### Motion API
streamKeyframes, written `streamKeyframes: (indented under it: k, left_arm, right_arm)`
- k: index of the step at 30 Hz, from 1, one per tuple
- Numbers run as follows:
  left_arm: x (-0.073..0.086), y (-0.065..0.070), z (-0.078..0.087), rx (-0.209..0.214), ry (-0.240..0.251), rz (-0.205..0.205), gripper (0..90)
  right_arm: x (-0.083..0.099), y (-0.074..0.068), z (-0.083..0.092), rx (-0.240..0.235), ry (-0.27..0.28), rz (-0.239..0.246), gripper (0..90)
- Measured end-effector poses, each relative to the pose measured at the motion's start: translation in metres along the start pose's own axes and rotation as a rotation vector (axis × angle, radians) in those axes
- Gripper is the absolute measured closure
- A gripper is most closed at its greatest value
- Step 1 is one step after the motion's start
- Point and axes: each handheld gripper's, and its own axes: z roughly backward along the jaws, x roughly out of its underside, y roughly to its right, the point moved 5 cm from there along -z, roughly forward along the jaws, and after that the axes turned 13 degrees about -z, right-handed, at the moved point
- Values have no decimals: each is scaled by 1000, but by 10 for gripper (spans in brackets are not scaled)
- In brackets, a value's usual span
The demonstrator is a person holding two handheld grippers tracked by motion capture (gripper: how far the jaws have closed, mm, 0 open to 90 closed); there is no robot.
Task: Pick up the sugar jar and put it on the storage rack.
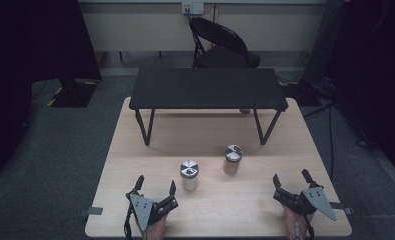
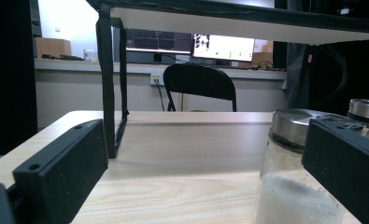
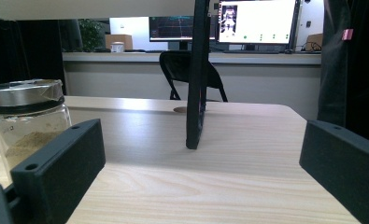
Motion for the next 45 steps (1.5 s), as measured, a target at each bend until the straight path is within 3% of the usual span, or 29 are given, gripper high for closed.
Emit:
streamKeyframes:
  k: [5,12,18,24,29,35,45]
  left_arm:
    - [-8,1,0,19,27,15,0]
    - [-19,10,-12,71,54,26,0]
    - [-28,22,-25,123,-11,4,0]
    - [-34,32,-37,141,-72,-18,1]
    - [-36,38,-44,129,-101,-26,28]
    - [-40,44,-53,106,-174,-38,51]
    - [-44,52,-65,123,-224,-65,99]
  right_arm:
    - [0,2,1,-18,-2,-2,0]
    - [0,0,1,0,-1,0,0]
    - [0,-1,1,3,0,0,0]
    - [0,-1,1,3,0,0,0]
    - [0,0,1,3,0,0,0]
    - [0,0,1,3,0,0,0]
    - [0,1,1,-6,-1,0,0]
